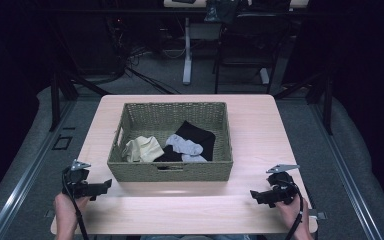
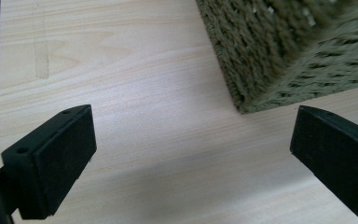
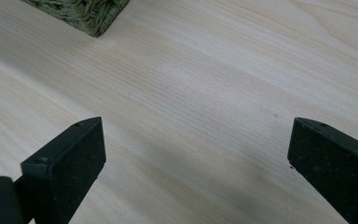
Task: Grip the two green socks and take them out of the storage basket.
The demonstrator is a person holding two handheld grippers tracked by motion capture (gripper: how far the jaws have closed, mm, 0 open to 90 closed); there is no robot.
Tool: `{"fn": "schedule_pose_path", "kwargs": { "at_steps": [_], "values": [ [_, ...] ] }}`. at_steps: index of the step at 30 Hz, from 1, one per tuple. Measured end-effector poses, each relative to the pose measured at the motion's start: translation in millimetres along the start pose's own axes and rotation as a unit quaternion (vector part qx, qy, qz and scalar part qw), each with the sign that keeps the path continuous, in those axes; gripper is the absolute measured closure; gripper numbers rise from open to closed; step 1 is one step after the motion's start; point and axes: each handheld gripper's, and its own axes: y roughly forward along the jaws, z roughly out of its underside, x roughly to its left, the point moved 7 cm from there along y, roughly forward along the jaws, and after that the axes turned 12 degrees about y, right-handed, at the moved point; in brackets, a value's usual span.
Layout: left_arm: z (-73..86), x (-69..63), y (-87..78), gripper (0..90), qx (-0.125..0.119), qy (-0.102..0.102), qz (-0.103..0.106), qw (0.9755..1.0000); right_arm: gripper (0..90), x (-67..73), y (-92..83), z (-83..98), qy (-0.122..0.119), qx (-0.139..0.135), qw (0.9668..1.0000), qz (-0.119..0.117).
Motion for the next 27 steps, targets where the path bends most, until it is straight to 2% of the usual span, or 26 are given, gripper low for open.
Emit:
{"fn": "schedule_pose_path", "kwargs": {
  "at_steps": [5, 7, 8, 11, 15, 16, 18, 19, 22, 23, 24, 25, 27],
  "values": [
    [-6.3, -2.4, -10.4, 1.4, -0.015, -0.010, 0.020, 0.9997, 3.9, 4.6, -1.0, -2.9, -0.012, -0.008, 0.9999, -0.002],
    [-7.2, -1.4, -13.7, 3.2, 0.000, 0.003, 0.009, 1.0000, 4.0, 4.8, 1.1, -3.1, -0.012, -0.006, 0.9999, -0.002],
    [-8.8, -1.4, -15.9, 3.6, -0.002, 0.007, 0.011, 0.9999, 4.0, 5.0, 2.2, -3.3, -0.011, -0.004, 0.9999, -0.002],
    [-13.6, -1.9, -23.3, 2.3, -0.015, 0.003, 0.020, 0.9997, 4.0, 5.8, 4.0, -4.3, -0.014, -0.001, 0.9999, -0.002],
    [-27.4, 2.5, -48.5, 1.4, -0.047, -0.004, 0.018, 0.9987, 4.0, 10.6, 7.4, -4.1, -0.025, 0.006, 0.9997, 0.000],
    [-29.6, 3.3, -52.1, 1.4, -0.046, -0.004, 0.023, 0.9986, 4.1, 11.2, 7.8, -3.6, -0.025, 0.007, 0.9997, -0.002],
    [-38.0, 5.9, -57.5, 1.4, -0.054, -0.005, 0.018, 0.9984, 4.1, 11.2, 8.3, -3.7, -0.024, 0.007, 0.9997, -0.002],
    [-43.7, 6.7, -61.6, 1.4, -0.049, 0.000, 0.020, 0.9986, 4.2, 11.1, 8.7, -4.3, -0.023, 0.006, 0.9997, -0.002],
    [-55.4, 6.7, -65.5, 1.5, -0.058, 0.009, 0.020, 0.9981, 4.3, 10.2, 9.6, -5.8, -0.021, 0.005, 0.9998, 0.001],
    [-67.6, 4.1, -68.1, 1.5, -0.062, 0.021, 0.022, 0.9976, 4.3, 10.3, 10.0, -6.4, -0.020, 0.005, 0.9998, 0.001],
    [-67.6, 4.1, -68.1, 1.4, -0.062, 0.021, 0.022, 0.9976, 4.3, 10.6, 10.3, -6.4, -0.021, 0.006, 0.9998, 0.002],
    [-78.3, 1.3, -69.0, 1.4, -0.063, 0.034, 0.021, 0.9972, 4.3, 10.7, 10.5, -6.3, -0.022, 0.006, 0.9997, 0.003],
    [-91.1, -1.5, -69.2, 1.3, -0.065, 0.045, 0.027, 0.9965, 4.3, 10.9, 10.9, -5.7, -0.022, 0.007, 0.9997, 0.003]
  ]
}}
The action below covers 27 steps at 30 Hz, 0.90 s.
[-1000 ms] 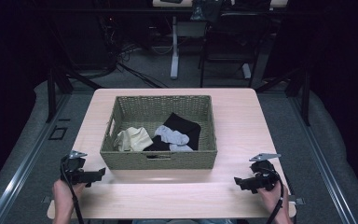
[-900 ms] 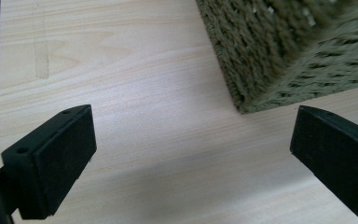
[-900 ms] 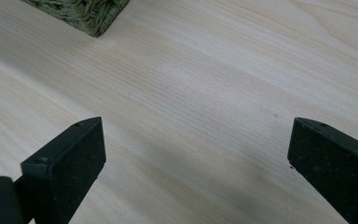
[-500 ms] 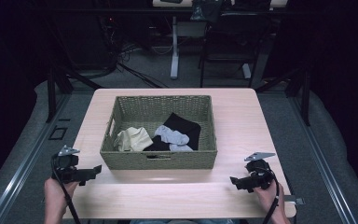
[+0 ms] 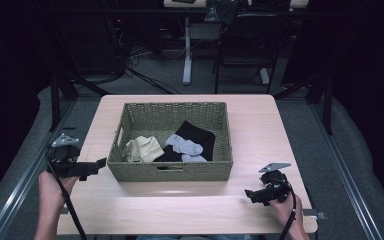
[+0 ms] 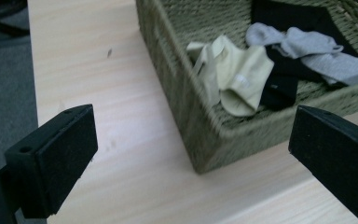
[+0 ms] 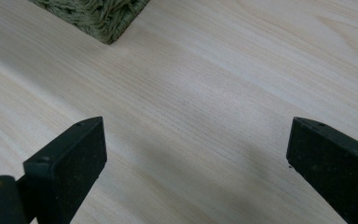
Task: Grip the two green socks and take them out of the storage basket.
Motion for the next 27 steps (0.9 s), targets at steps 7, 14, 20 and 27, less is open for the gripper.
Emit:
{"fn": "schedule_pose_path", "kwargs": {
  "at_steps": [7, 14, 20, 27],
  "values": [
    [-33.5, -5.3, 19.1, 1.1, 0.000, 0.025, 0.016, 0.9996, 4.4, 0.0, -0.5, -0.6, -0.002, 0.000, 1.0000, 0.001],
    [-56.5, -14.1, 36.6, 1.4, 0.007, 0.046, 0.036, 0.9983, 4.4, 1.1, 1.3, 1.2, -0.005, 0.007, 1.0000, -0.002],
    [-71.0, -20.4, 57.1, 2.7, 0.017, 0.055, 0.048, 0.9972, 4.4, 0.3, 0.5, -0.2, 0.001, -0.004, 1.0000, -0.003],
    [-77.5, -21.9, 83.4, 8.1, 0.044, 0.053, 0.056, 0.9961, 4.5, -5.2, -0.5, 0.7, 0.008, 0.001, 1.0000, 0.000]
  ]
}}
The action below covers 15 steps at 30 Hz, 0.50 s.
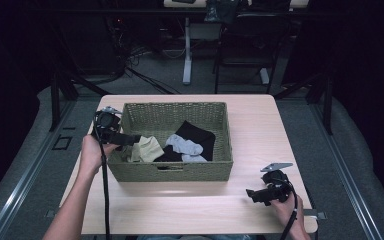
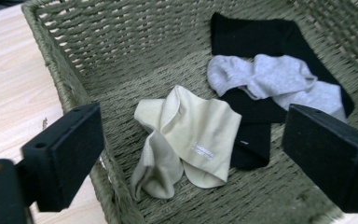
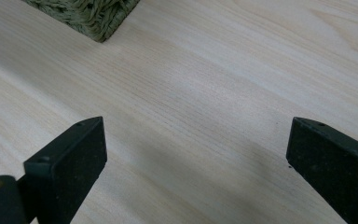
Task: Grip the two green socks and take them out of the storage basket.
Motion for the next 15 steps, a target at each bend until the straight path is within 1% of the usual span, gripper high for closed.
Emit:
{"fn": "schedule_pose_path", "kwargs": {
  "at_steps": [4, 7, 8, 10, 13, 14, 15],
  "values": [
    [-1.0, 0.5, 9.0, 13.1, 0.026, 0.006, 0.004, 0.9996, 4.5, 3.5, -0.3, -0.3, -0.005, -0.001, 1.0000, -0.001],
    [-1.8, -0.9, 15.5, 15.2, 0.055, 0.022, 0.003, 0.9983, 4.5, 5.8, 0.3, 0.7, -0.011, 0.003, 0.9999, 0.000],
    [-1.5, -1.3, 18.0, 15.6, 0.065, 0.025, 0.001, 0.9976, 4.5, 5.7, 0.8, 0.8, -0.011, 0.004, 0.9999, 0.000],
    [-1.0, -0.6, 22.6, 20.9, 0.083, 0.035, -0.003, 0.9960, 4.5, 4.7, 1.8, 0.8, -0.009, 0.006, 0.9999, -0.001],
    [0.7, 1.8, 30.7, 25.6, 0.106, 0.039, -0.005, 0.9936, 4.6, 3.4, 1.8, -0.1, -0.007, 0.004, 1.0000, -0.002],
    [0.7, 1.8, 30.7, 27.3, 0.106, 0.039, -0.005, 0.9936, 4.6, 3.4, 1.8, -0.1, -0.007, 0.004, 1.0000, -0.002],
    [2.3, 2.7, 36.2, 29.5, 0.122, 0.043, -0.002, 0.9916, 4.6, 4.1, 1.1, -0.3, -0.008, 0.003, 1.0000, -0.001]
  ]
}}
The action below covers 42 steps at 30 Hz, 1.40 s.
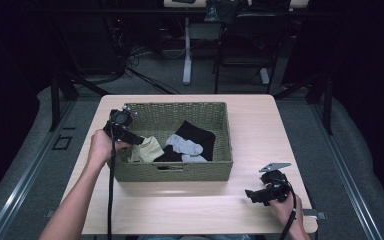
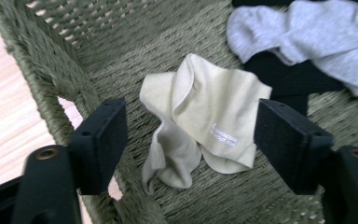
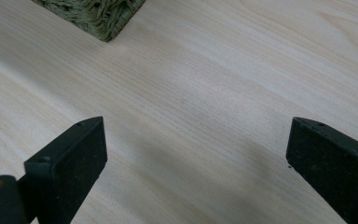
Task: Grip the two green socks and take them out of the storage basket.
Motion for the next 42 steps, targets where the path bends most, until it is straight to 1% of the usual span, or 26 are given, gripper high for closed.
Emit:
{"fn": "schedule_pose_path", "kwargs": {
  "at_steps": [2, 3, 5, 6, 7, 8, 9, 12, 13, 14, 16, 17, 18, 20, 23, 24, 28, 29, 30, 32, 33, 35, 36, 37, 38, 42],
  "values": [
    [-0.4, 0.5, 4.8, 32.1, 0.013, 0.002, -0.003, 0.9999, 4.6, 1.6, -0.4, 0.3, -0.003, 0.000, 1.0000, 0.000],
    [-0.3, 0.8, 6.8, 34.6, 0.024, 0.007, -0.004, 0.9997, 4.7, 2.2, -0.3, 0.5, -0.005, 0.001, 1.0000, -0.001],
    [-0.8, 0.9, 8.3, 40.0, 0.027, 0.008, -0.007, 0.9996, 4.7, 3.2, 0.4, 0.7, -0.006, 0.000, 1.0000, -0.003],
    [-1.5, 2.7, 11.0, 44.2, 0.047, 0.019, -0.021, 0.9985, 4.7, 3.5, 1.4, 1.4, -0.008, 0.005, 0.9999, -0.004],
    [-1.5, 2.7, 11.0, 44.9, 0.047, 0.019, -0.021, 0.9985, 4.7, 3.6, 1.7, 1.3, -0.009, 0.006, 0.9999, -0.004],
    [-2.4, 3.4, 13.9, 47.0, 0.053, 0.017, -0.018, 0.9983, 4.7, 3.5, 1.8, 1.0, -0.009, 0.006, 0.9999, -0.004],
    [-2.5, 4.2, 15.3, 48.2, 0.060, 0.020, -0.016, 0.9979, 4.7, 3.5, 1.7, 0.7, -0.009, 0.005, 0.9999, -0.003],
    [-1.9, 3.8, 20.9, 49.3, 0.073, 0.015, -0.008, 0.9972, 4.8, 4.0, 0.6, 0.4, -0.009, 0.004, 0.9999, -0.004],
    [-1.0, 4.7, 22.8, 49.5, 0.081, 0.013, -0.008, 0.9966, 4.8, 4.1, 0.7, 0.6, -0.009, 0.004, 0.9999, -0.004],
    [-1.0, 4.7, 22.8, 50.3, 0.081, 0.013, -0.008, 0.9966, 4.8, 4.1, 0.7, 0.6, -0.009, 0.004, 0.9999, -0.004],
    [0.3, 7.0, 25.4, 51.9, 0.091, 0.012, -0.011, 0.9957, 4.8, 4.1, 1.1, 1.5, -0.011, 0.007, 0.9999, -0.005],
    [0.3, 7.0, 25.4, 53.6, 0.091, 0.012, -0.011, 0.9957, 4.9, 4.0, 1.2, 1.5, -0.011, 0.007, 0.9999, -0.005],
    [0.9, 7.3, 27.6, 56.8, 0.102, 0.017, -0.011, 0.9946, 4.9, 4.1, 1.3, 1.2, -0.011, 0.007, 0.9999, -0.006],
    [1.2, 6.9, 29.8, 60.9, 0.112, 0.022, -0.007, 0.9935, 4.9, 3.9, 1.2, 1.0, -0.012, 0.008, 0.9999, -0.005],
    [1.9, 6.0, 32.7, 68.4, 0.118, 0.025, -0.008, 0.9926, 4.9, 4.1, 0.8, 0.9, -0.011, 0.006, 0.9999, -0.004],
    [2.7, 5.3, 34.4, 72.0, 0.124, 0.030, -0.010, 0.9918, 4.9, 4.0, -0.1, 1.0, -0.013, 0.005, 0.9999, -0.004],
    [2.0, 2.9, 33.2, 83.7, 0.118, 0.034, -0.006, 0.9924, 4.9, 3.1, -0.2, 1.1, -0.012, 0.004, 0.9999, -0.003],
    [1.3, 1.8, 30.0, 85.5, 0.116, 0.041, -0.003, 0.9924, 4.9, 2.2, -0.4, 0.6, -0.012, 0.002, 0.9999, 0.001],
    [0.9, 1.3, 28.4, 86.0, 0.114, 0.042, -0.002, 0.9926, 5.0, 3.0, -0.3, 0.2, -0.009, 0.000, 1.0000, -0.002],
    [0.8, 1.4, 26.9, 86.7, 0.114, 0.044, -0.003, 0.9926, 4.9, 2.4, -0.6, 0.1, -0.012, 0.002, 0.9999, -0.001],
    [0.3, 1.2, 22.7, 87.1, 0.108, 0.044, -0.002, 0.9932, 4.9, 3.2, -0.9, 0.3, -0.012, 0.002, 0.9999, -0.002],
    [0.1, 1.0, 20.8, 87.3, 0.106, 0.045, -0.001, 0.9934, 4.9, 3.8, -1.2, 0.6, -0.012, 0.002, 0.9999, -0.004],
    [-0.6, 1.0, 18.2, 87.5, 0.101, 0.045, -0.003, 0.9939, 5.0, 3.5, -1.4, 0.6, -0.012, 0.002, 0.9999, -0.002],
    [-2.2, 0.5, 13.5, 87.5, 0.094, 0.045, 0.003, 0.9945, 4.9, 3.4, -1.4, 0.6, -0.012, 0.001, 0.9999, -0.002],
    [-4.4, 0.6, 9.7, 87.5, 0.085, 0.045, 0.002, 0.9954, 5.0, 3.1, -1.4, 0.6, -0.012, 0.001, 0.9999, -0.002],
    [-12.0, 0.3, -3.1, 87.6, 0.072, 0.050, 0.000, 0.9961, 5.0, 2.4, -1.0, 0.0, -0.012, 0.002, 0.9999, 0.001]
  ]
}}
